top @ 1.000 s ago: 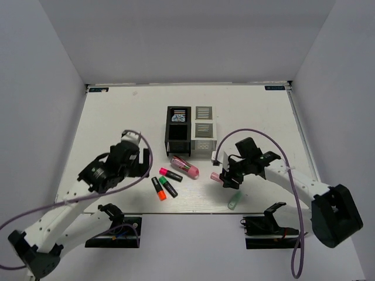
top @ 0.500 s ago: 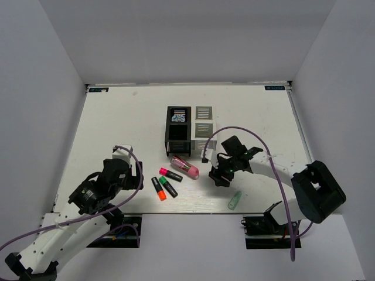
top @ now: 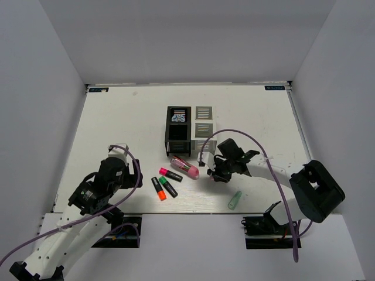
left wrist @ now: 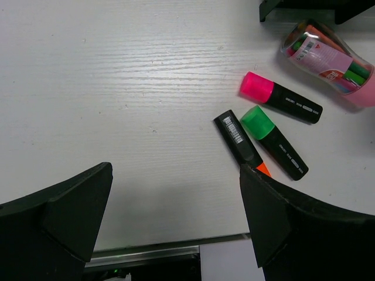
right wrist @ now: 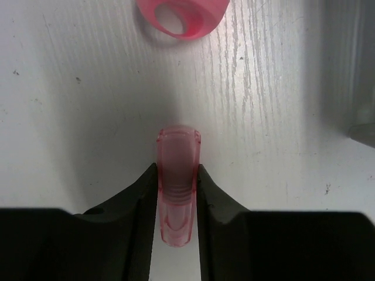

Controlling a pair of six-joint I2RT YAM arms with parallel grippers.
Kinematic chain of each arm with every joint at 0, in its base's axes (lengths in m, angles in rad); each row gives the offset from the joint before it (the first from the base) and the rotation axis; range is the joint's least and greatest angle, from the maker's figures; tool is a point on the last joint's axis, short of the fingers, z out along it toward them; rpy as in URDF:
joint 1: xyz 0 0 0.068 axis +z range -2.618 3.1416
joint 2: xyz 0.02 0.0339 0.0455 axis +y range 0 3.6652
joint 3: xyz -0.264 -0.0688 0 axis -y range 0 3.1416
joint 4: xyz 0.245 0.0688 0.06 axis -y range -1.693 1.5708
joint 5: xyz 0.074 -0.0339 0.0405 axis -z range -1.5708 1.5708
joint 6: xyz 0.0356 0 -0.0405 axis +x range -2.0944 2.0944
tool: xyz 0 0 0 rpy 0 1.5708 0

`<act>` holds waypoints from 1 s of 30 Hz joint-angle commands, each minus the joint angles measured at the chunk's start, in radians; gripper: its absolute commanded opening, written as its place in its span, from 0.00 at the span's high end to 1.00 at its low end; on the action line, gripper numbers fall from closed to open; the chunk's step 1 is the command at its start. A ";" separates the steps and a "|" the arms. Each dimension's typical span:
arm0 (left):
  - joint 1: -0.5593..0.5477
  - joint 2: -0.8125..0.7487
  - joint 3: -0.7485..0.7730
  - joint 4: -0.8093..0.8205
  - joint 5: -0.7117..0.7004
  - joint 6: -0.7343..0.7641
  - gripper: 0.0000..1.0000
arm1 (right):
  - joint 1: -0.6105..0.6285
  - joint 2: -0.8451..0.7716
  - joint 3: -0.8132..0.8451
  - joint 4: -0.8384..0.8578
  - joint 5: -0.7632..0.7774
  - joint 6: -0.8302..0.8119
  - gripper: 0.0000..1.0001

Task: Sort the stationery into containers
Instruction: Pick up the stationery from the center of the board, then place the stationery in the storage box.

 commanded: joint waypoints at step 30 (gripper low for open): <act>0.016 0.075 -0.028 0.078 0.077 0.068 0.00 | -0.016 0.136 0.599 0.338 0.178 0.069 1.00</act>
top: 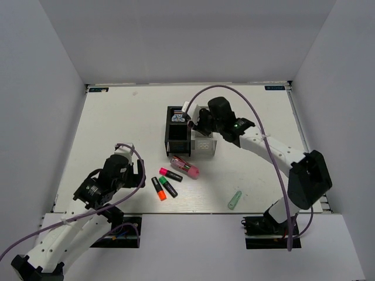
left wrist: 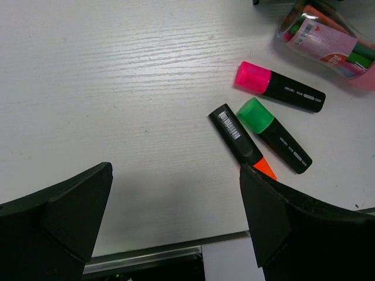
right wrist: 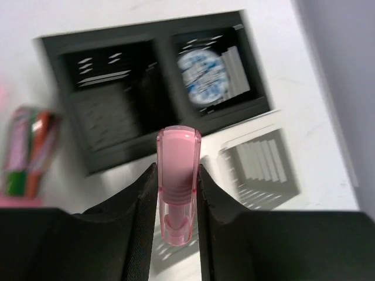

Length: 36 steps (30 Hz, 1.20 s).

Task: Sort the stationery into containers
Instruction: Place the stationery in the storage box.

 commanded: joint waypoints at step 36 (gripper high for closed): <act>0.006 -0.003 -0.028 0.012 0.045 0.016 0.00 | -0.284 0.332 0.091 0.547 -0.317 0.291 0.85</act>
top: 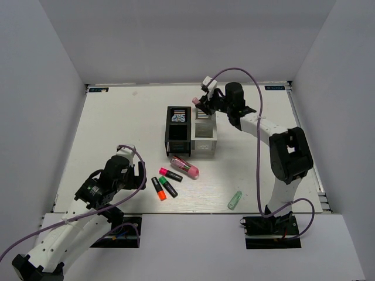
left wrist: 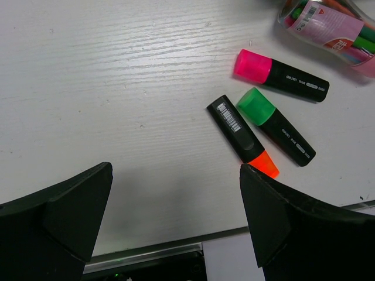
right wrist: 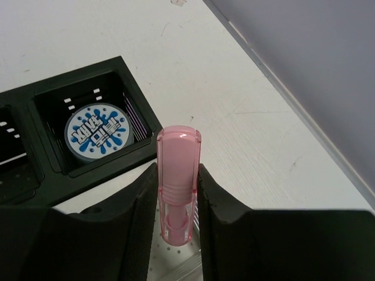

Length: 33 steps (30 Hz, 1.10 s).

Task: Sort the stationery into containers
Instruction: Place the stationery in the storage box, then pick up the stationery from the corner of the board.

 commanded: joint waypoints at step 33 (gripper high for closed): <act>0.039 0.351 0.104 0.131 0.179 0.050 0.00 | -0.045 -0.690 -0.716 -1.365 -0.275 -1.763 0.20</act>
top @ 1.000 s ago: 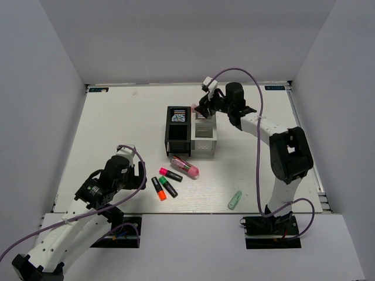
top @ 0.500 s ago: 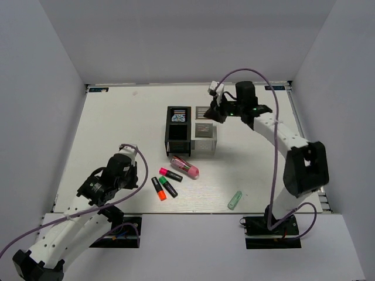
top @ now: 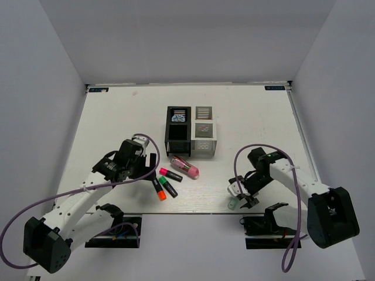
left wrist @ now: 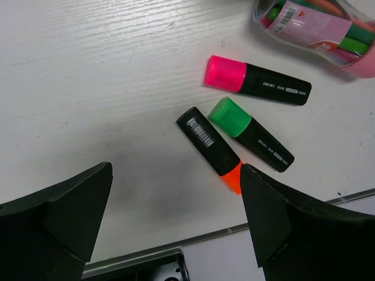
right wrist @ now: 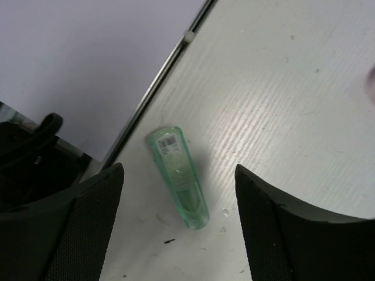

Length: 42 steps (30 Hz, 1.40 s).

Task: Sort the stationery into containers
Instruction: Pick up the stationery from the corner of the board, then place the stationery in the storage box.

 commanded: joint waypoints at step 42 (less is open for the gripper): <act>0.019 -0.106 -0.038 0.019 0.044 0.029 0.00 | 0.209 0.214 0.371 0.428 0.141 0.943 1.00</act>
